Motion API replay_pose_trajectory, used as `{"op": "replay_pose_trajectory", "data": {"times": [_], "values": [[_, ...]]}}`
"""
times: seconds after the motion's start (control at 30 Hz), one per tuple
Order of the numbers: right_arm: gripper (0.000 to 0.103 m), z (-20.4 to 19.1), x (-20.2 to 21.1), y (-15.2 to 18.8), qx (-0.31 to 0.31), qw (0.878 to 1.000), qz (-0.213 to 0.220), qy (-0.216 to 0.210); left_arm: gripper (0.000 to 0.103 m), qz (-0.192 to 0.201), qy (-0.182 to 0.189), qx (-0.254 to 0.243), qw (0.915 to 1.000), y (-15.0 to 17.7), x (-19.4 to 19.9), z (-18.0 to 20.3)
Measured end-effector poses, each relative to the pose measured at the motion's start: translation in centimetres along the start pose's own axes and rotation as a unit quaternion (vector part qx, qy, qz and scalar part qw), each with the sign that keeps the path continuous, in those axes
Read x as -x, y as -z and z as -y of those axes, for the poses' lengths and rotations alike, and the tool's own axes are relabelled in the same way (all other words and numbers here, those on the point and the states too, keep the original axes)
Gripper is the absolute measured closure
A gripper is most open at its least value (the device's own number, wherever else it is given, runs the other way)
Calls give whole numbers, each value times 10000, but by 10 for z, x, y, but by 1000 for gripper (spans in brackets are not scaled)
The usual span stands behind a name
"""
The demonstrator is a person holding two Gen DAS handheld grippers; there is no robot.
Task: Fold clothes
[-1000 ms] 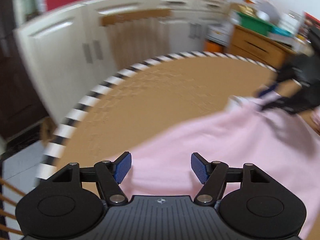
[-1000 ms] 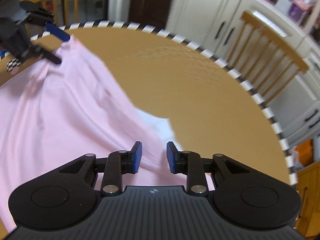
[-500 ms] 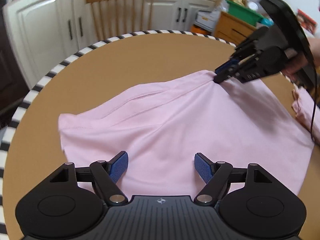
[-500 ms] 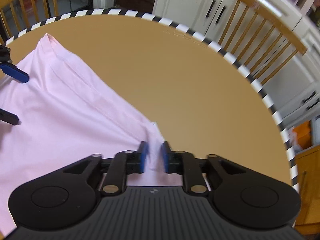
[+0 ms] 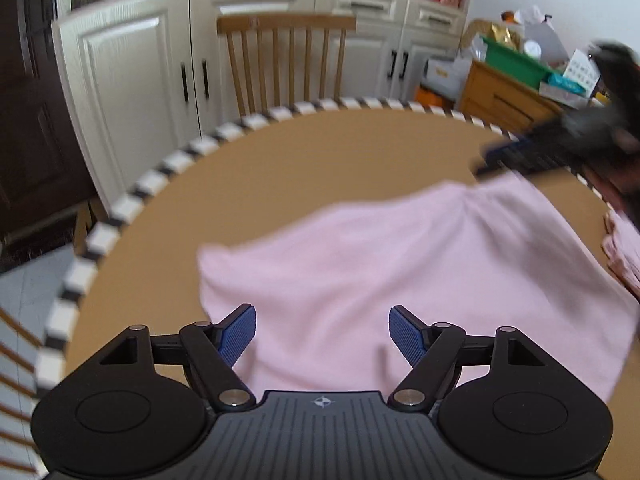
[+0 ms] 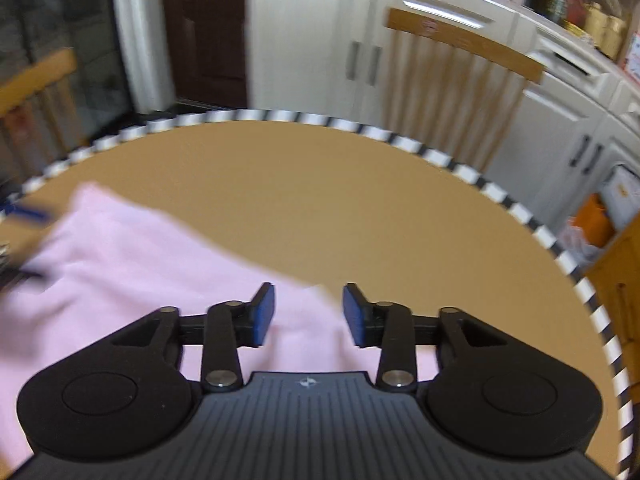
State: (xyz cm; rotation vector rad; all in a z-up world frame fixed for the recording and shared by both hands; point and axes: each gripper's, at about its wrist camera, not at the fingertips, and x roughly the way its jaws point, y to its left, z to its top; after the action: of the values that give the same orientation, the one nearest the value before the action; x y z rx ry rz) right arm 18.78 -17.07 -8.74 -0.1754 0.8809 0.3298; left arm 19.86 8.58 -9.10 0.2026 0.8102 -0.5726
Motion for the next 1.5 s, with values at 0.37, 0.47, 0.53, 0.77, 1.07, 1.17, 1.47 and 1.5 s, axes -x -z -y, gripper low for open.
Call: {"op": "replay_pose_trajectory", "data": {"times": [0.37, 0.47, 0.53, 0.77, 1.07, 1.17, 1.47, 1.5], "values": [[53, -34, 55, 87, -950, 9933, -396, -527, 61, -795, 723, -2125, 9712, -52, -47, -23], [52, -33, 59, 94, -1063, 9921, -436, -509, 62, -1296, 893, -2360, 9589, -51, -61, -23], [51, -32, 61, 97, -1158, 9913, -427, -462, 60, -1559, 871, -2409, 9540, -47, -66, -22], [46, -31, 63, 95, -1288, 9897, -367, -505, 72, -1710, 824, -1941, 9624, -52, -68, -35], [43, -31, 65, 100, -1410, 9879, -406, -504, 97, -1506, 917, -1321, 9754, -53, -61, -46], [43, -30, 66, 102, -1400, 9886, -395, -396, 98, -1154, 868, -746, 9867, -60, -52, -61], [34, -19, 73, 101, -1662, 9861, -75, -21, 85, -1211, 364, -315, 9915, -47, -55, -64], [34, -16, 74, 101, -1717, 9851, 32, 59, 63, -1189, 317, -253, 9921, -44, -49, -60]]}}
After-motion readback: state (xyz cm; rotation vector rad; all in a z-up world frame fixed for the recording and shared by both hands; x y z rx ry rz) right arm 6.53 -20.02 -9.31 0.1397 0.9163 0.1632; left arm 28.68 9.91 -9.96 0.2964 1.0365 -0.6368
